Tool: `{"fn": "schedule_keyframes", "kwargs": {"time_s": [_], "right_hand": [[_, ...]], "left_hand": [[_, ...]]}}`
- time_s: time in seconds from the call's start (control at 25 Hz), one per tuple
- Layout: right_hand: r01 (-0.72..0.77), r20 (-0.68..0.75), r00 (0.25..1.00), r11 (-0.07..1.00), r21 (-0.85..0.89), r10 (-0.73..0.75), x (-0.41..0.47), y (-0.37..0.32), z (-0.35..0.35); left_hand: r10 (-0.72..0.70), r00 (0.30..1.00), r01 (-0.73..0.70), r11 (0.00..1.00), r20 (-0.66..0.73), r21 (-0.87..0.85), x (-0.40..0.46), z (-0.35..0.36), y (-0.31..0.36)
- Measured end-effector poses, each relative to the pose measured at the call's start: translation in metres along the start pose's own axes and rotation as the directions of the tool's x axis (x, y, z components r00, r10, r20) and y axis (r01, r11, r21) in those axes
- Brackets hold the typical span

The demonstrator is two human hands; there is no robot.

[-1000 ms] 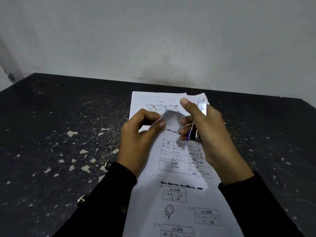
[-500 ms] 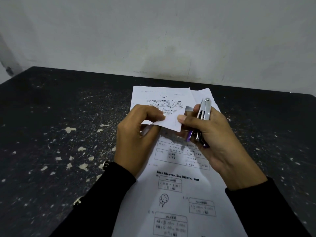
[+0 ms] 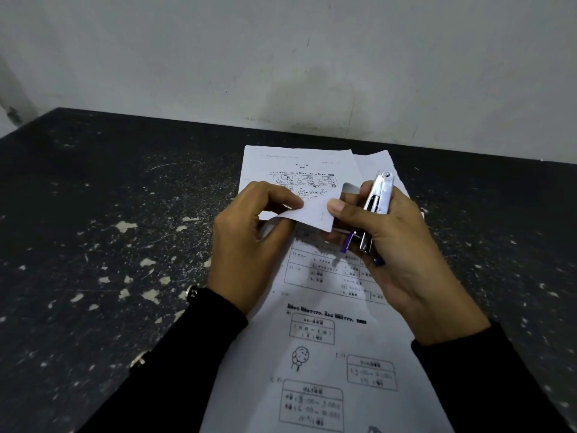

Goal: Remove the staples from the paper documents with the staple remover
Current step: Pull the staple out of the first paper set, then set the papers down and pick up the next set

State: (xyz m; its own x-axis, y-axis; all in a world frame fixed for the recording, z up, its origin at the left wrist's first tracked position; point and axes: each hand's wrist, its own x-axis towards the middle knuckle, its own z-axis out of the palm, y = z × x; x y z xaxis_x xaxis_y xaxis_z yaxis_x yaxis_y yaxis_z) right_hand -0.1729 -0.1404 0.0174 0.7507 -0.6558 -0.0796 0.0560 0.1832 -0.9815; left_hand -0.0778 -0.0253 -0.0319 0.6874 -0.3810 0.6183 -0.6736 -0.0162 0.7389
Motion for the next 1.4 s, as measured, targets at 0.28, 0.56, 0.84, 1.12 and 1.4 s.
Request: {"fn": "schedule_keyframes", "kwargs": {"time_s": [0.28,0.56,0.84,1.12,1.4], "right_hand": [[0.054,0.016,0.998,0.996,0.065,-0.055,0.001,-0.001,-0.001],[0.141,-0.236,0.934,0.884,-0.446,-0.269,0.016,-0.005,-0.032],[0.095,-0.147,0.976,0.921,-0.378,-0.161,0.012,-0.028,-0.058],[0.214,-0.011,0.97,0.881,-0.421,-0.241,-0.012,-0.06,-0.052],[0.477,-0.1,0.82,0.769,-0.426,-0.564,-0.021,-0.084,-0.047]], "left_hand": [[-0.113,0.984,0.111,0.993,0.139,0.028,0.003,-0.004,-0.012],[-0.253,0.962,0.271,0.925,0.099,-0.265,0.01,-0.011,-0.006],[-0.321,0.946,0.302,0.799,0.056,-0.521,0.033,-0.038,0.016],[-0.335,0.94,0.313,0.775,0.063,-0.549,0.067,-0.055,0.048],[-0.05,0.999,0.046,0.896,0.001,-0.442,0.096,-0.066,0.093]]}}
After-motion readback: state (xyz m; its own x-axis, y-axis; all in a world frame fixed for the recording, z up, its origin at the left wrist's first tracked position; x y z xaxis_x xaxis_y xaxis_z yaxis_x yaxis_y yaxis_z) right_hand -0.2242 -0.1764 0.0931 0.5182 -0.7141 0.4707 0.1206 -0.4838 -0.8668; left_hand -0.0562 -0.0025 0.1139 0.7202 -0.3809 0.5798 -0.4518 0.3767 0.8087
